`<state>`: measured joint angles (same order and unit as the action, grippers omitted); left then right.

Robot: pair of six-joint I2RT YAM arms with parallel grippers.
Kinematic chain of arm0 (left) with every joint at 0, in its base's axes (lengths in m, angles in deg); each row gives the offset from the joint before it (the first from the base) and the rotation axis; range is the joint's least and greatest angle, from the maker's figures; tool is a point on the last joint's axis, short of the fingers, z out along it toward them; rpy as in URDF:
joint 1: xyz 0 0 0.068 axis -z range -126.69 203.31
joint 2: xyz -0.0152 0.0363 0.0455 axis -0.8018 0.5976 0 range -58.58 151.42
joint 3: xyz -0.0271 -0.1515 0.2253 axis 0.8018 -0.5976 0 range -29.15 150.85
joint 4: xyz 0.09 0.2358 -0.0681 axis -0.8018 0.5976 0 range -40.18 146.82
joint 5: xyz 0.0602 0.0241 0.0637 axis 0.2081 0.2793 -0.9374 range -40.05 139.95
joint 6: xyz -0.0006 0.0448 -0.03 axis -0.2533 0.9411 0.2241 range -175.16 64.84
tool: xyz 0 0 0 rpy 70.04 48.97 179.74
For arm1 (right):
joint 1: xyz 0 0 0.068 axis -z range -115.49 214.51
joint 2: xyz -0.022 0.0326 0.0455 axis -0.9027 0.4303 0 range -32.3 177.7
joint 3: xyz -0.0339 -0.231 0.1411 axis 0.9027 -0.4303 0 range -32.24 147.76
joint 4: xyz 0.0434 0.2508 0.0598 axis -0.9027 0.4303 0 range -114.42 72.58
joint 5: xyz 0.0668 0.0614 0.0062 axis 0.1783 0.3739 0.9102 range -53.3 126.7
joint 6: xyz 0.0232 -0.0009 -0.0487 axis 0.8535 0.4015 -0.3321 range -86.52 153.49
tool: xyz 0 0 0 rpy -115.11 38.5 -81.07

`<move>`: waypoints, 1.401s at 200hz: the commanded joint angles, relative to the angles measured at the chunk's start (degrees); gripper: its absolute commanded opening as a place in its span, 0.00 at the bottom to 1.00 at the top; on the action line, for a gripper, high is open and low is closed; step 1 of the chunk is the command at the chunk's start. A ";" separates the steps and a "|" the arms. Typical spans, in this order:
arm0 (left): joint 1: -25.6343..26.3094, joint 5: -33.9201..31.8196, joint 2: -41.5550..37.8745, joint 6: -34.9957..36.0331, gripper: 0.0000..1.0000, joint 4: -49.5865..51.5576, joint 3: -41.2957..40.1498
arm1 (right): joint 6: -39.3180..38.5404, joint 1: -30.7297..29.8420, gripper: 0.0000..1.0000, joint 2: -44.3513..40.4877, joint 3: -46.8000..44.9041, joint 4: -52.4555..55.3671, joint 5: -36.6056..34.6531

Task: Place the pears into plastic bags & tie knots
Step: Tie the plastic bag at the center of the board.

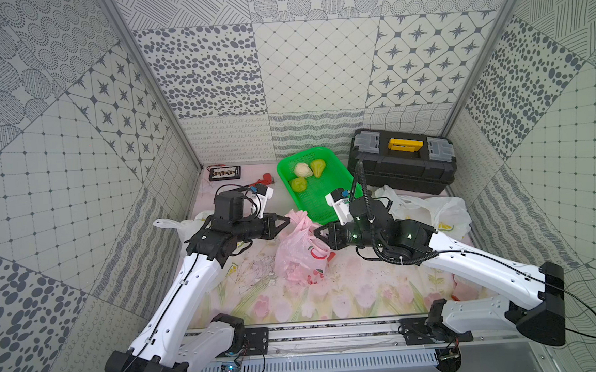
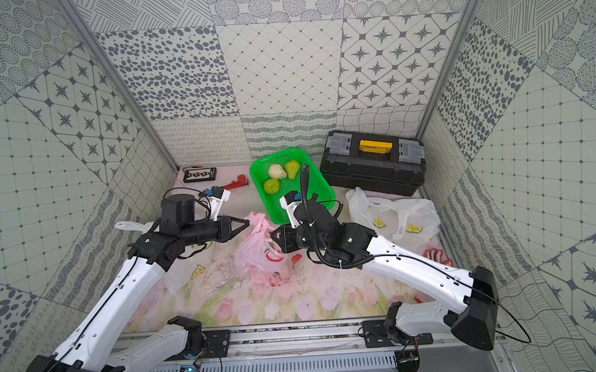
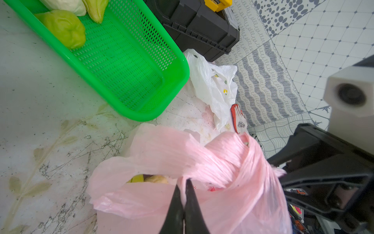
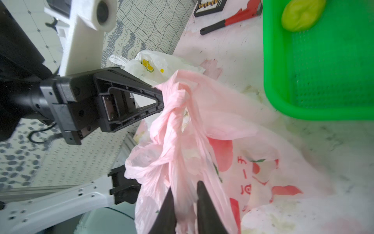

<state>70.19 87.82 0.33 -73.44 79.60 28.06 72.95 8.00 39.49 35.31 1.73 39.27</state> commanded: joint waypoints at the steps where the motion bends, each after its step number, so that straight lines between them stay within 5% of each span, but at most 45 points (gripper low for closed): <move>1: -0.98 -4.90 -1.28 1.79 0.00 5.69 2.39 | -2.09 0.80 0.00 -1.04 0.78 8.13 -10.08; 35: -4.47 -5.60 -4.75 3.50 0.00 13.12 4.05 | -2.61 1.66 0.00 -5.16 -2.67 17.93 -19.70; 93: -11.91 -7.90 -6.07 2.62 0.00 16.92 -2.12 | 3.52 6.24 0.00 -13.77 -15.96 17.19 -17.17; 139: -12.56 8.78 -7.94 -10.33 0.00 2.05 -6.32 | 4.21 7.45 0.00 -11.14 -17.35 9.31 -10.01; 177: -12.51 11.90 -11.45 -10.14 0.43 6.59 -7.96 | 5.18 7.46 0.00 -7.66 -18.15 3.30 -6.82; 207: -12.56 12.31 -13.93 -14.38 0.64 3.43 -12.39 | 5.19 7.51 0.00 -6.75 -17.98 2.53 -6.25; 238: -11.19 10.86 -12.06 -19.54 0.68 -7.34 -14.66 | 5.70 7.53 0.00 -7.10 -18.59 1.97 -6.09; 280: -3.41 2.84 -8.79 -17.05 0.69 -9.91 -10.60 | 7.00 7.46 0.00 -7.54 -19.40 0.70 -5.99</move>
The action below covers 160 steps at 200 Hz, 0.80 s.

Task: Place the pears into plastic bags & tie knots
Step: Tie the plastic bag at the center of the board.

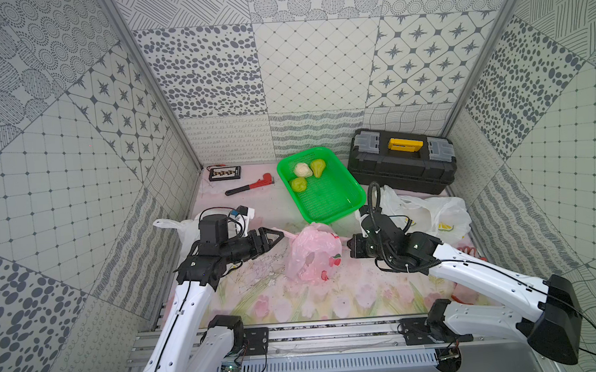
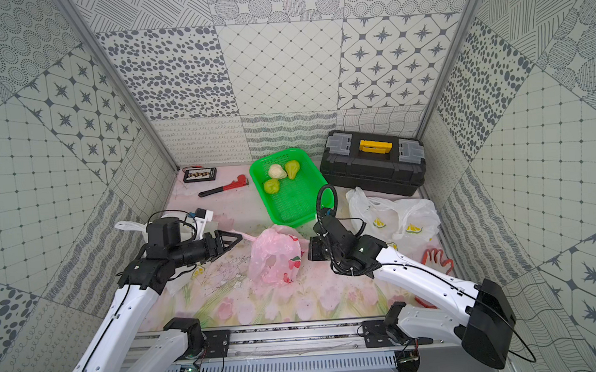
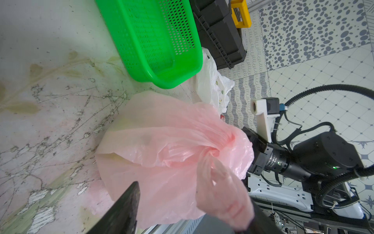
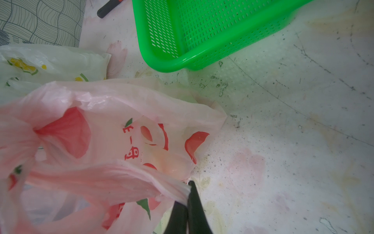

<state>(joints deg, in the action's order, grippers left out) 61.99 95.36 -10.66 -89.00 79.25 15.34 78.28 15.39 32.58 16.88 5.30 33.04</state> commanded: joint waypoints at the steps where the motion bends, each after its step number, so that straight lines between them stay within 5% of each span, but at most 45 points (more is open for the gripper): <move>1: 4.91 -4.79 2.28 -1.49 0.69 -9.65 2.15 | 1.68 0.08 0.00 -0.63 -0.97 -2.93 0.23; 45: 6.66 -8.09 6.38 -0.15 0.52 -10.74 1.99 | 2.22 0.08 0.00 -0.02 -0.88 -3.87 0.63; 82: 9.68 -8.70 7.25 -0.91 0.60 -15.39 2.45 | 2.31 0.06 0.00 0.74 -0.79 -4.82 0.98; 133: 10.92 -9.42 10.67 0.42 0.42 -17.01 2.44 | 2.75 0.15 0.00 0.95 -1.13 -5.38 1.02; 160: 11.00 -9.61 10.25 -0.41 0.44 -20.06 1.89 | 2.88 0.17 0.00 0.95 -1.57 -5.45 0.94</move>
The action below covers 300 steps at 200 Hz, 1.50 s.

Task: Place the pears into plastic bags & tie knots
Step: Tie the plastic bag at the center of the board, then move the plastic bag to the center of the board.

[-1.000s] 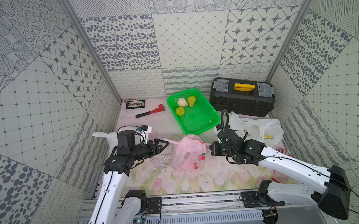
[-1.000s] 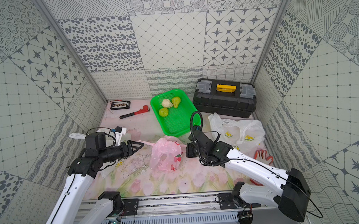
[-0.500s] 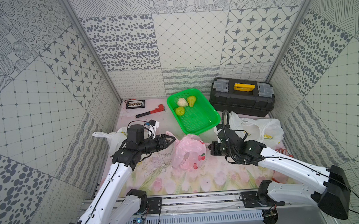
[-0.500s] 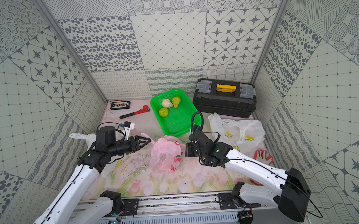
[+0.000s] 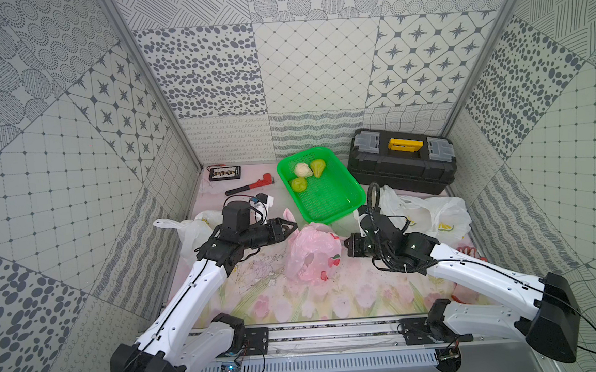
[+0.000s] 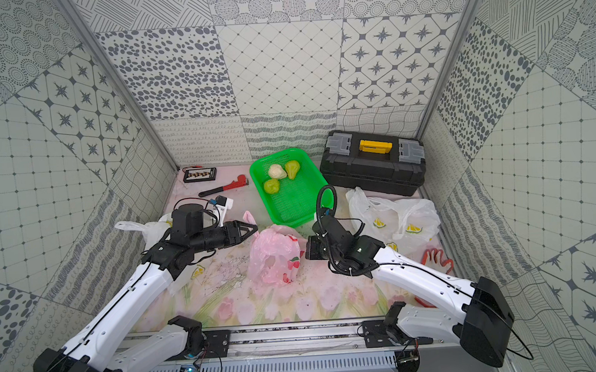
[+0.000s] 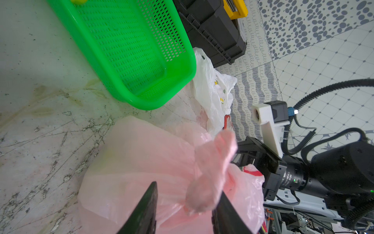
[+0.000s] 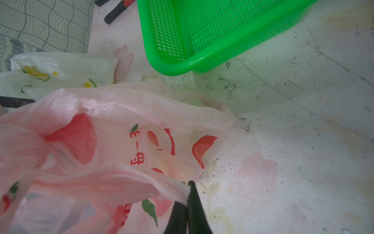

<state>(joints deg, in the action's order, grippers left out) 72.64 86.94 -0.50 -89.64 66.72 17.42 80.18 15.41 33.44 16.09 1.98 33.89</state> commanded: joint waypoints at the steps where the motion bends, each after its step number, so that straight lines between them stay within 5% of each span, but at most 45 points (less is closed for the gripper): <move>1: 0.36 -1.21 0.05 0.13 0.44 -7.69 -0.22 | 1.01 0.15 0.00 0.10 -0.79 -2.13 0.08; 24: 0.75 -0.36 -0.02 -2.26 0.38 -12.86 -1.24 | 1.20 0.15 0.00 0.27 -0.96 -2.30 -0.09; 60: 0.99 -5.52 -0.50 -2.65 0.00 -10.63 -2.26 | 1.55 0.77 0.00 -0.61 -1.27 -0.65 -1.24; 94: -2.80 -19.83 -4.78 8.40 0.00 11.88 0.39 | 0.04 4.93 0.00 -5.18 -4.05 6.31 -2.42; 126: -13.99 -16.05 -6.74 9.76 0.00 17.18 -3.28 | -4.25 12.29 0.00 -7.70 -9.36 10.56 -0.71; 155: -14.13 -14.25 -5.64 9.55 0.00 16.87 -3.65 | -5.41 11.57 0.00 -5.22 -7.55 7.73 2.33; 189: -14.51 -22.45 -5.83 14.13 0.00 23.49 1.75 | -6.31 10.68 0.00 -2.44 -6.50 7.04 1.87; 202: -14.82 -18.09 -5.10 14.48 0.00 24.88 4.61 | -6.82 10.53 0.00 -1.75 -5.97 6.16 3.80; 219: -14.72 -9.92 -3.45 13.72 0.30 28.86 11.38 | -6.70 8.95 0.05 -0.48 -4.41 5.37 5.35; 240: -14.70 -15.78 -3.86 17.49 0.50 36.54 19.88 | -5.74 5.90 0.18 1.43 -3.26 2.85 5.62; 269: -10.97 -16.75 -3.25 20.56 0.61 41.37 26.09 | -3.10 2.18 0.30 5.98 -1.51 -1.71 6.54; 300: 7.28 -19.17 0.62 17.61 0.70 37.19 22.87 | -2.01 -1.52 0.34 11.49 1.84 -4.68 7.18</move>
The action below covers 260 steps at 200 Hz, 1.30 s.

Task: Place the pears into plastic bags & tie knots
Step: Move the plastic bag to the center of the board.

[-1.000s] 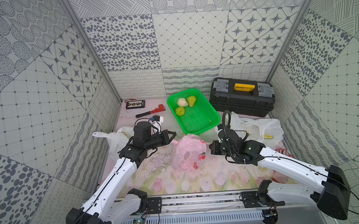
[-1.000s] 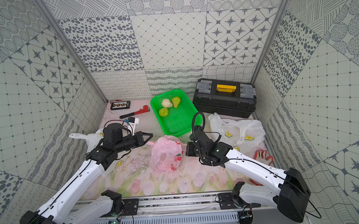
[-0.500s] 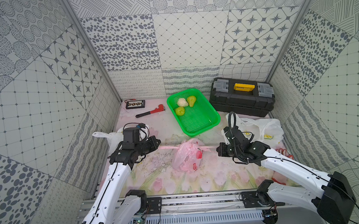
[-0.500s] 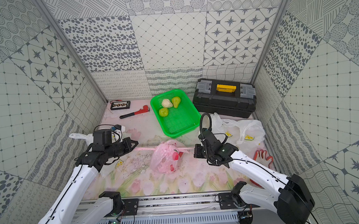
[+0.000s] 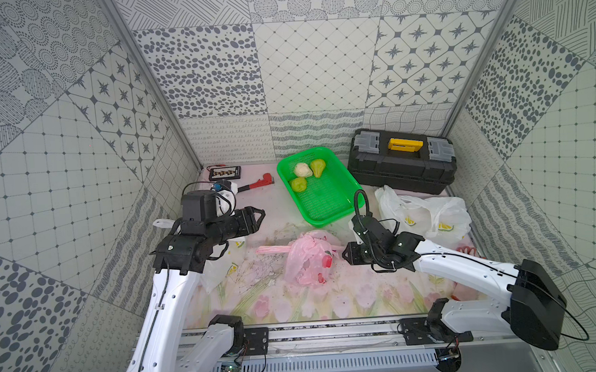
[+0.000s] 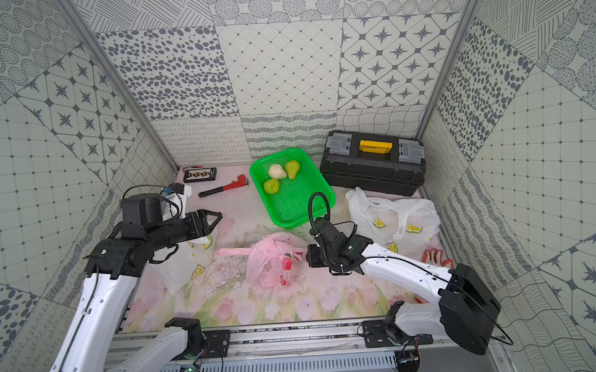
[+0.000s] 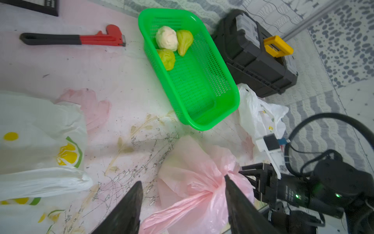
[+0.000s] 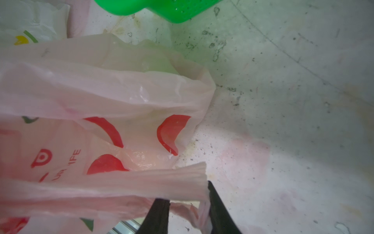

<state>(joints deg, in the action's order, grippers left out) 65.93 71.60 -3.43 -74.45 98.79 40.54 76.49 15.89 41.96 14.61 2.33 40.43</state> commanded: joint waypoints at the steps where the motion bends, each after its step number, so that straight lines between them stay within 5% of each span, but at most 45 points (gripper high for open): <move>1: 14.48 -4.04 3.81 2.42 0.70 5.06 -0.34 | 1.67 -2.05 0.34 3.12 3.46 -4.99 0.66; 22: 22.34 -8.70 9.10 3.67 0.70 4.81 -0.93 | 2.20 -2.96 0.34 4.68 4.31 -5.03 0.57; 73: 30.76 -3.59 20.40 3.99 0.65 1.44 -3.27 | 3.67 -5.17 0.35 8.11 5.18 -8.38 2.60; 85: 31.09 -4.21 21.03 4.30 0.54 1.89 -4.10 | 3.80 -6.31 0.35 9.69 6.34 -9.12 3.11; 103: 31.06 -7.00 19.24 5.73 0.21 3.71 -4.55 | 3.93 -7.68 0.35 12.10 8.18 -10.35 4.50; 118: 30.88 -8.59 15.39 7.19 0.04 5.49 -4.10 | 2.97 -8.39 0.36 13.41 10.12 -10.10 5.64; 171: 21.13 -6.09 1.59 2.59 0.00 10.10 -1.49 | -2.55 -8.60 0.39 15.08 18.50 -7.93 8.65; 211: 17.03 -9.22 -1.69 0.40 0.00 11.13 -0.44 | -2.90 -9.30 0.38 27.78 32.05 -10.29 10.71; 237: 9.89 -13.92 -0.53 1.43 0.00 10.04 -0.32 | -4.18 -8.17 0.38 35.55 42.62 -8.47 11.01; 247: 5.94 -15.60 0.28 1.65 0.00 9.36 0.64 | -4.83 -7.33 0.42 37.08 45.46 -7.35 12.13; 260: 1.57 -18.72 0.91 1.47 0.00 8.22 1.32 | -6.64 -6.14 0.58 37.31 47.36 -4.92 12.99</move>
<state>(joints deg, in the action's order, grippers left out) 76.64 60.87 -3.69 -72.59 108.89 39.69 73.12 7.96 79.03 57.32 -4.54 51.64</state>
